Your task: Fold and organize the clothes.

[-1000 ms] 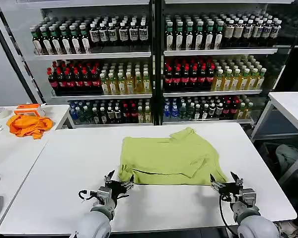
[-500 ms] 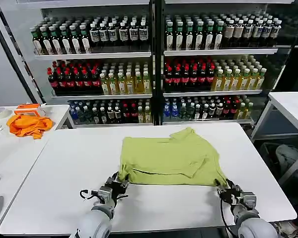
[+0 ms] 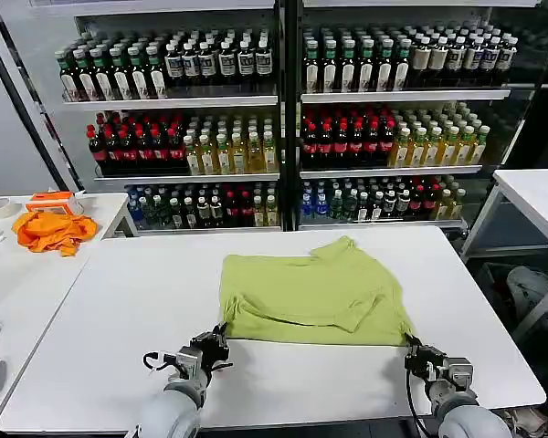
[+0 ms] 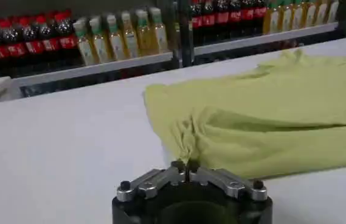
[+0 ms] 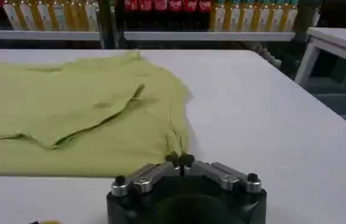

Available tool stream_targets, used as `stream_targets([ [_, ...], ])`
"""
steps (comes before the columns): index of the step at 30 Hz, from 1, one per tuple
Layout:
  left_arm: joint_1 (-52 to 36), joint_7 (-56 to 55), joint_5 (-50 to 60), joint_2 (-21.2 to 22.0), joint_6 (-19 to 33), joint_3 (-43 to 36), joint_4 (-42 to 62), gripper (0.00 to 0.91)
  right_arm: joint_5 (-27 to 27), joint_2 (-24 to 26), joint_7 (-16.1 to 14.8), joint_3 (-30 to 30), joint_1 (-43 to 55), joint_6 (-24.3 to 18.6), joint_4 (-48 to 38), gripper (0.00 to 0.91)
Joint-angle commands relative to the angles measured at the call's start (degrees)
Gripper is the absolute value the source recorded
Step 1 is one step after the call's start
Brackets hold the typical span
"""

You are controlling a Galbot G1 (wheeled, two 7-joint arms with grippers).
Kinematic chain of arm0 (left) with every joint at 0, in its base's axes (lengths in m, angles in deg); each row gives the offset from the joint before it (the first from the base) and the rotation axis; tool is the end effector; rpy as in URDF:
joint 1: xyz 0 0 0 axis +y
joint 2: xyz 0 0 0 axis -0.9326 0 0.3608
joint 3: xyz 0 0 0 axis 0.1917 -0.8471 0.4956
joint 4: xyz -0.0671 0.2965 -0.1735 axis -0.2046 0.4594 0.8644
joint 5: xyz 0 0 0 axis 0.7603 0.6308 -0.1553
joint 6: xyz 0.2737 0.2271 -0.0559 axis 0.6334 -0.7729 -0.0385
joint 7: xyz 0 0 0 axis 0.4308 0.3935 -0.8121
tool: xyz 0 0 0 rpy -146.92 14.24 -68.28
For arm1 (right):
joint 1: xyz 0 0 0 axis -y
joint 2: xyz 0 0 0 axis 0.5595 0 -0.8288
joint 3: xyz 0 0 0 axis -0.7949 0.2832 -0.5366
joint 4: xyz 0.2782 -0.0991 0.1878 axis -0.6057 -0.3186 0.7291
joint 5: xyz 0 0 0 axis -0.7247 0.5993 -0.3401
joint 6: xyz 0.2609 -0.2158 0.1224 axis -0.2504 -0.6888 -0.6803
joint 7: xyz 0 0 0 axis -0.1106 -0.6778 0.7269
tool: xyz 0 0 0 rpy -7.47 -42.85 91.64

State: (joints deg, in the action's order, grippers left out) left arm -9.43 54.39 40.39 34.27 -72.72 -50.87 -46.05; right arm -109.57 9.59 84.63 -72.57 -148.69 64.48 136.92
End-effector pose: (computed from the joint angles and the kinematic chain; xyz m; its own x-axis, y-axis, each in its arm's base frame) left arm 0.2592 -0.0157 -0.3249 -0.8604 0.1478 0.4877 0.2251 0.9688 0.1036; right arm 0.2242 -0.0966 -0.2927 -0.8612 0.0252 0.5077 -0.0014 0.9987 -0.0519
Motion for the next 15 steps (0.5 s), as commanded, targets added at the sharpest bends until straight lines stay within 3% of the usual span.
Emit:
stream_targets([
  [1,11.55,0.17,1.59,-0.41,0.02,1.21,-12.94,0.02,-0.01,0.06,0.1,-1.0,-7.24,0.1,6.79,0.0],
  [7,20.09,0.06,3.95,-0.94,0.46,2.72,-18.79,0.02,0.94,0.05,0.1,-4.0,-16.38,0.06,13.03,0.0],
  [14,24.15,-0.19,5.3,-1.82,-0.05,4.71,-21.41,0.02,2.87,0.05,-0.16,-6.36,-22.23,0.62,15.72,0.0],
  [15,24.29,-0.07,5.35,-1.98,-0.41,4.92,-21.43,0.03,3.15,0.16,-0.17,-6.43,-22.31,1.06,15.83,0.262],
])
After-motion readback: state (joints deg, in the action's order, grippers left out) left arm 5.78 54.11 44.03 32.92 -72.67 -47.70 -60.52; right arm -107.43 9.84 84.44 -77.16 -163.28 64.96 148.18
